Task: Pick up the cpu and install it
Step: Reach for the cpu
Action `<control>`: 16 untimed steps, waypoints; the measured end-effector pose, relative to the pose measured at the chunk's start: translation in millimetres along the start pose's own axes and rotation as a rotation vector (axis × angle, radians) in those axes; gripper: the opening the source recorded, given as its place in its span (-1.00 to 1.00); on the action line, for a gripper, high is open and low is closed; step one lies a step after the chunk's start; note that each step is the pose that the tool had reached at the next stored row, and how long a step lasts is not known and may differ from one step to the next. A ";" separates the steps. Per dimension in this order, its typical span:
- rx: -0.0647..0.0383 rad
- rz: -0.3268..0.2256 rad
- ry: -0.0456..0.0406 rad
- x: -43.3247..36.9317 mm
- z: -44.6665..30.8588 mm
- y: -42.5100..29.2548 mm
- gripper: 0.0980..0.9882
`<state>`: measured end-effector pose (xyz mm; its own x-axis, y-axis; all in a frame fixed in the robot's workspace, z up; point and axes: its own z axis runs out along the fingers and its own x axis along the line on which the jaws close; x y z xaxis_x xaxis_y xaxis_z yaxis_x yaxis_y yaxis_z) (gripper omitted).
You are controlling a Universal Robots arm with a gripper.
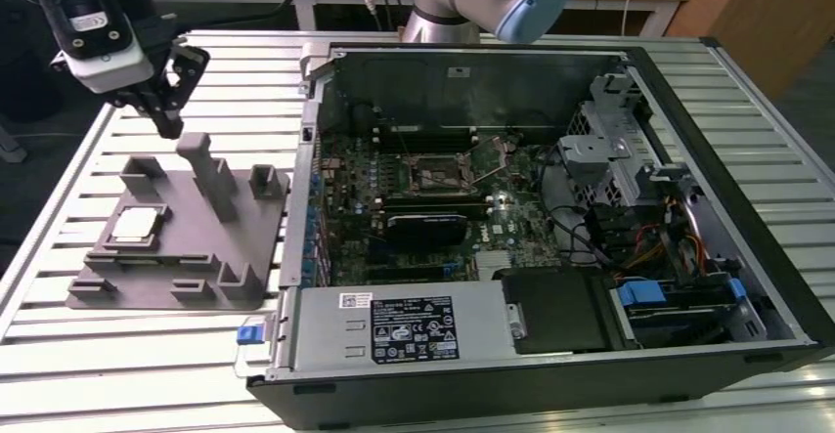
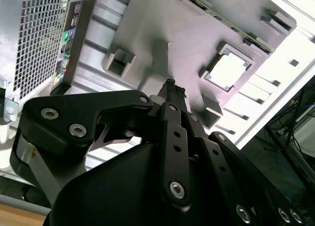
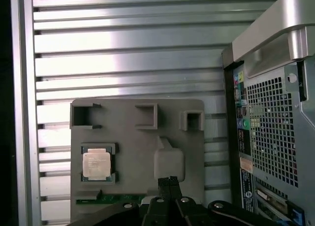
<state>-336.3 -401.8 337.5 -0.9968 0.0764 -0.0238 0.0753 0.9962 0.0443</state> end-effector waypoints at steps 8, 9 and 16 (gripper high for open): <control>0.000 0.000 0.0002 14.0 8.4 -3.8 -0.98; 0.000 0.000 0.0002 15.9 9.5 -4.2 -0.98; 0.000 0.000 0.0004 28.5 17.0 -6.8 -0.98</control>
<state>-364.8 -405.7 319.5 -0.9968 0.0764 -0.0233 0.0753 0.9962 0.0442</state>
